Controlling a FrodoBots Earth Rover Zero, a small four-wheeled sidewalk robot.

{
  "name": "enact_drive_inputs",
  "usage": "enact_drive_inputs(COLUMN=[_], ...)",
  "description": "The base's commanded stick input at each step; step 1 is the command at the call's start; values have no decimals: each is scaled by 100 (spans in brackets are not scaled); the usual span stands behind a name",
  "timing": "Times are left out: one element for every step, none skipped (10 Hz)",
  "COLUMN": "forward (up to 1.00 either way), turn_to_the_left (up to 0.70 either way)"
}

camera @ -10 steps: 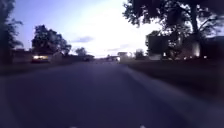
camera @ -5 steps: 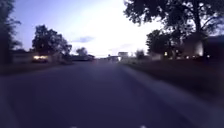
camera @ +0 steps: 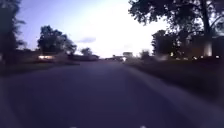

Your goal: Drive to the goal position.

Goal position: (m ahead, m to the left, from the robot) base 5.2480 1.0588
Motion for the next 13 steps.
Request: enact_drive_inputs(forward=[70,70,70,70,70,70,70,70,50,51,70,70,70], turn_to_the_left=[0,0,0,0,0,0,0,0,0,0,0,0,0])
